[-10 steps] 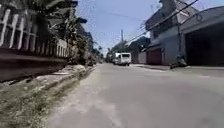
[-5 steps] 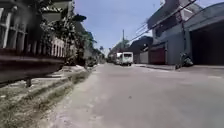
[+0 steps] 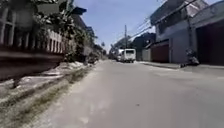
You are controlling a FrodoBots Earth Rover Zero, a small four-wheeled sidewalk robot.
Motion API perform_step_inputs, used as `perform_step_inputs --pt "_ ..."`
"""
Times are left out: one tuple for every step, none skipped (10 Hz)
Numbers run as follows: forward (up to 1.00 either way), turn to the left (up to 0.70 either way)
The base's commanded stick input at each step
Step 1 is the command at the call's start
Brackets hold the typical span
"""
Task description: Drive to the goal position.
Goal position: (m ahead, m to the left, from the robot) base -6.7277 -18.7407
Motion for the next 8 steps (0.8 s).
perform_step_inputs --pt "0.0 -1.0" --pt "0.0 -1.0" --pt "0.0 -1.0" --pt "0.0 -1.0" --pt "0.0 -1.0" --pt "0.0 -1.0" --pt "0.0 -1.0" --pt "0.0 -1.0"
